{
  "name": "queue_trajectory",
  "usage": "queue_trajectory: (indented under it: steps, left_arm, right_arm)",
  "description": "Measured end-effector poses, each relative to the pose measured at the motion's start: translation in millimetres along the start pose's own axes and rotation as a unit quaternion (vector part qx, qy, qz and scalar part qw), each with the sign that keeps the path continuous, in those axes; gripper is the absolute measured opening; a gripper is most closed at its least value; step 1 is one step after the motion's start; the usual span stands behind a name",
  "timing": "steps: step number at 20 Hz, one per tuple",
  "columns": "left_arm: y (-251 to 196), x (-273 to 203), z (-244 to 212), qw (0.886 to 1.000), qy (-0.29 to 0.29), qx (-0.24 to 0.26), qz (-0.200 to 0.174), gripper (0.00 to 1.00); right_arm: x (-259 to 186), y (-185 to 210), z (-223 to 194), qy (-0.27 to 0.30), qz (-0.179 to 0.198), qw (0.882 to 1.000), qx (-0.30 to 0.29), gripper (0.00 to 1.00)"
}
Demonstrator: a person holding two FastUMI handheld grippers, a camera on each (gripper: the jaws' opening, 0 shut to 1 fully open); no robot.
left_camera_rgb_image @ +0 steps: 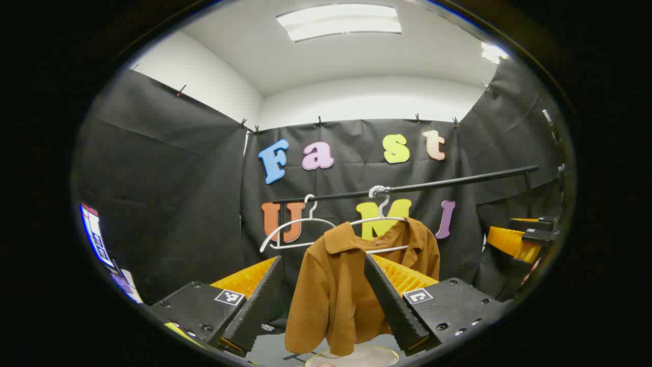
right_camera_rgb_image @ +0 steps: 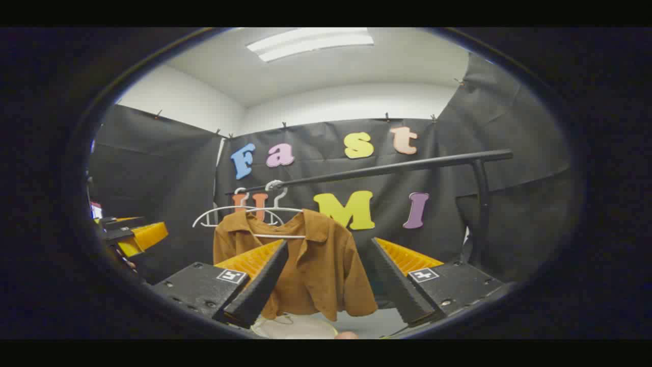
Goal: Grasp the clothes on the hanger with both hands and then place them into the laundry hamper below.
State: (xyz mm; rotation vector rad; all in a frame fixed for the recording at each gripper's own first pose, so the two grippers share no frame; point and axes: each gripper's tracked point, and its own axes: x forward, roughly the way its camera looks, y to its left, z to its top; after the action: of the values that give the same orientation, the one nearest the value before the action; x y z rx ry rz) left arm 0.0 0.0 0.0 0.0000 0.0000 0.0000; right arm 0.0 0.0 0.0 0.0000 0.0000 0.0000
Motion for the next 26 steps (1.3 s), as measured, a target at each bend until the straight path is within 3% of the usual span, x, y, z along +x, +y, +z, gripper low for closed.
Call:
queue_trajectory:
  steps: [8, 15, 21, 26]
  left_arm:
    - [2.3, 1.0, 21.3, 0.999, -0.029, -0.012, 0.010, 1.00]
    - [4.8, -4.4, 15.6, 0.999, -0.008, -0.016, 0.030, 1.00]
    - [-21.7, -4.9, -11.2, 0.999, 0.036, -0.028, 0.025, 1.00]
    - [-50.1, -7.0, -31.2, 0.997, 0.065, -0.026, 0.022, 1.00]
  right_arm:
    - [-6.1, 6.8, 7.3, -0.007, 0.010, 0.999, 0.034, 0.99]
    - [-5.0, -5.2, 0.0, 0.001, 0.005, 1.000, 0.031, 0.99]
    - [7.0, -11.8, -29.8, 0.050, 0.028, 0.998, 0.037, 0.99]
    - [21.8, -13.2, -54.1, 0.084, 0.069, 0.993, 0.039, 0.99]
